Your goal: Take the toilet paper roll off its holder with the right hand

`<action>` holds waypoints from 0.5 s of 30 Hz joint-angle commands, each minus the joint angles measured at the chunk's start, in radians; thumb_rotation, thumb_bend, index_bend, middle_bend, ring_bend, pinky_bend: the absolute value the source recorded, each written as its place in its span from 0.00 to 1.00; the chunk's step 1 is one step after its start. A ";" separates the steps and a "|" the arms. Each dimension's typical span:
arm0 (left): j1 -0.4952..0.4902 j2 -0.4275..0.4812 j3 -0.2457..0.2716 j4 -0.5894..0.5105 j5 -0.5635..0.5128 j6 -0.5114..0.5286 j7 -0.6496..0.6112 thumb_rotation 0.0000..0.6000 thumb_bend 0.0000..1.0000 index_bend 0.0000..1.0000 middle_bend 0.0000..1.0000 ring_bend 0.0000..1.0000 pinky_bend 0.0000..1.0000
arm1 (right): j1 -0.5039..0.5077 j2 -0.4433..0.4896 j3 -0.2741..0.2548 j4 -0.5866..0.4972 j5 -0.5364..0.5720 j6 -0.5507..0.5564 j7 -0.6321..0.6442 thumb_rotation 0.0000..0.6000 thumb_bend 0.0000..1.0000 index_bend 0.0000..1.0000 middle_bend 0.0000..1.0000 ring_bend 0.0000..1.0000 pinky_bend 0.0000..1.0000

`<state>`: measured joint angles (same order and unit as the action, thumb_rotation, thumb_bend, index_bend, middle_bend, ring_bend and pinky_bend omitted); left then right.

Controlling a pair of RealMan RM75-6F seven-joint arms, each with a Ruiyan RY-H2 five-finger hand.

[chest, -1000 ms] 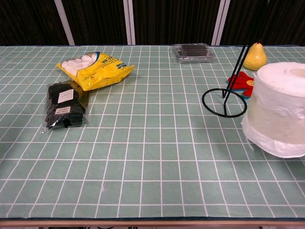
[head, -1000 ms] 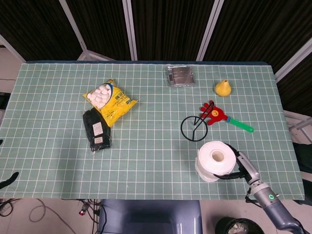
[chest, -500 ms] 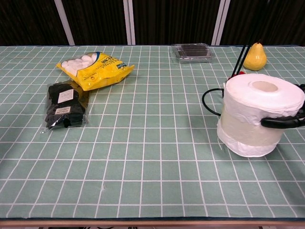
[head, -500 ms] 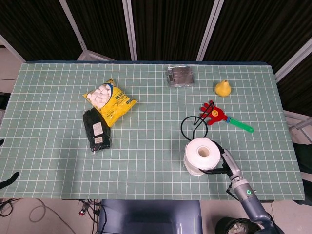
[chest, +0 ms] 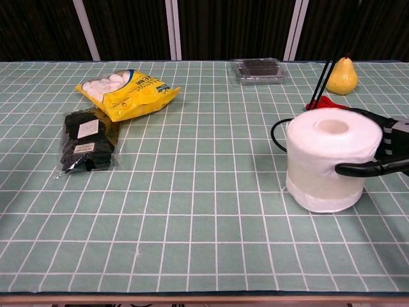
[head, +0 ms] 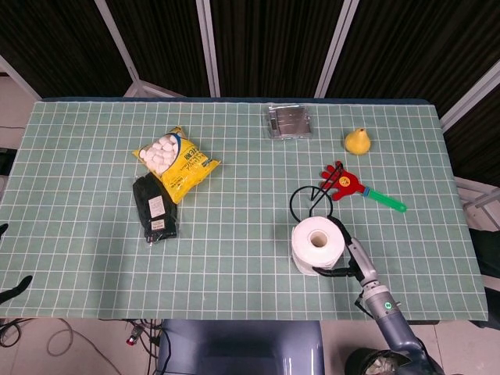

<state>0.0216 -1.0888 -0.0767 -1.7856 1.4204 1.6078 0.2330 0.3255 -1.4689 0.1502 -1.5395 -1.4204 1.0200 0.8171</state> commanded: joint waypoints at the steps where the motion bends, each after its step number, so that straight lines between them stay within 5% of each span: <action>1: 0.000 0.000 0.001 0.000 -0.001 -0.001 0.002 1.00 0.12 0.13 0.00 0.00 0.00 | 0.006 0.015 -0.015 -0.006 -0.011 -0.012 0.014 1.00 0.00 0.00 0.00 0.00 0.00; 15: 0.000 0.000 0.000 -0.002 -0.003 0.000 0.003 1.00 0.12 0.13 0.00 0.00 0.00 | -0.038 0.194 0.010 -0.076 -0.030 0.119 0.082 1.00 0.00 0.00 0.00 0.00 0.00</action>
<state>0.0217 -1.0887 -0.0768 -1.7874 1.4174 1.6082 0.2359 0.3010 -1.3088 0.1459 -1.5981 -1.4492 1.1105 0.8840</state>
